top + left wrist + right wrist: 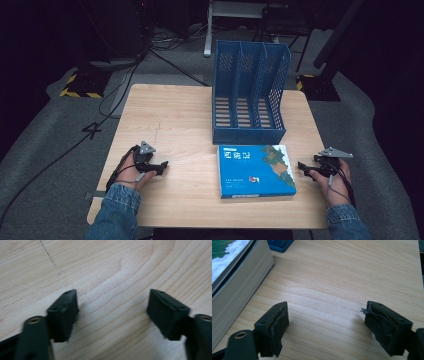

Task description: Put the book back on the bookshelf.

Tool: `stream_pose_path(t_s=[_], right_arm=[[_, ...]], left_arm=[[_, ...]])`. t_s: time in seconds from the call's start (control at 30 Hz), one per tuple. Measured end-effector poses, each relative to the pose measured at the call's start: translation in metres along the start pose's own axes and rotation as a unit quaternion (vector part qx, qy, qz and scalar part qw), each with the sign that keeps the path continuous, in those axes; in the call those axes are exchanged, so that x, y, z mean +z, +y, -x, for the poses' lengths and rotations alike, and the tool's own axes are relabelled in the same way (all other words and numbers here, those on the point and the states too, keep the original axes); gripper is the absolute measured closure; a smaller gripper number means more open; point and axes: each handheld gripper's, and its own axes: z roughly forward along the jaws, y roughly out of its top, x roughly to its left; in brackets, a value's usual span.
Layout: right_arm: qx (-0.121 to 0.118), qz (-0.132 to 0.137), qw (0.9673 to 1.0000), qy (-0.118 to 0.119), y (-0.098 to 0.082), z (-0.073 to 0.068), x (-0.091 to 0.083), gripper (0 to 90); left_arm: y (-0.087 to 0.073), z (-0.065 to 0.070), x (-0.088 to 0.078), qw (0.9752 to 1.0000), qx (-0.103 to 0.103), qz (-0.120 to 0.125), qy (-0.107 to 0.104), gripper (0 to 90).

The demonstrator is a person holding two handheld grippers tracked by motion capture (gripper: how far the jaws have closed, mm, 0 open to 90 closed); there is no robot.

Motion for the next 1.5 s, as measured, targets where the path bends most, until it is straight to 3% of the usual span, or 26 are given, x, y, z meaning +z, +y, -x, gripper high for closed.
stream_pose_path(t_s=[0.07,0.1,0.23,0.33,0.37,0.4,0.43,0.63,0.7,0.83,1.03,1.13,1.3,1.4,1.5], right_arm=[[0.000,0.001,1.0000,0.000,0.000,0.000,-0.002,27.5],[-0.003,-0.001,1.0000,0.002,0.000,-0.001,-0.004,30.6],[-0.005,0.014,0.9999,-0.004,0.003,-0.004,-0.016,28.6],[-0.004,0.011,0.9999,-0.002,0.003,-0.008,-0.023,28.7],[-0.004,0.011,0.9999,-0.002,0.003,-0.008,-0.023,28.7],[-0.006,0.012,0.9999,-0.001,0.003,-0.012,-0.030,28.6],[-0.006,0.012,0.9999,-0.001,0.003,-0.012,-0.030,28.6],[-0.019,0.006,0.9997,0.011,-0.002,-0.026,-0.050,27.8],[-0.023,0.006,0.9995,0.018,-0.003,-0.031,-0.056,27.8],[-0.030,0.005,0.9993,0.022,-0.005,-0.038,-0.063,27.6],[-0.038,0.001,0.9989,0.029,-0.010,-0.050,-0.072,27.1],[-0.046,-0.002,0.9985,0.031,-0.015,-0.058,-0.079,27.0],[-0.049,-0.004,0.9985,0.024,-0.018,-0.059,-0.081,26.7],[-0.046,-0.011,0.9986,0.022,-0.022,-0.058,-0.081,26.6],[-0.045,-0.012,0.9987,0.020,-0.023,-0.058,-0.081,26.5]], left_arm=[[0.004,0.002,-0.002,1.0000,-0.002,-0.006,-0.001,31.1],[0.008,0.004,-0.004,1.0000,-0.003,0.002,-0.006,31.3],[0.022,0.015,-0.009,0.9993,-0.009,0.022,-0.030,32.8],[0.033,0.025,-0.010,0.9977,-0.018,0.035,-0.056,32.9],[0.033,0.025,-0.010,0.9977,-0.018,0.035,-0.056,33.0],[0.042,0.033,-0.010,0.9964,-0.018,0.041,-0.072,33.4],[0.042,0.033,-0.010,0.9964,-0.018,0.041,-0.072,34.0],[0.070,0.061,0.005,0.9862,-0.044,0.060,-0.148,34.5],[0.076,0.068,0.013,0.9834,-0.047,0.055,-0.166,34.6],[0.083,0.077,0.023,0.9826,-0.037,0.051,-0.175,34.6],[0.095,0.100,0.043,0.9782,-0.028,0.038,-0.202,34.3],[0.099,0.111,0.056,0.9771,-0.011,0.017,-0.212,33.7],[0.099,0.117,0.068,0.9746,-0.007,-0.014,-0.223,32.0],[0.098,0.123,0.076,0.9693,-0.016,-0.023,-0.244,31.8],[0.099,0.125,0.074,0.9720,-0.008,-0.023,-0.234,30.8]])
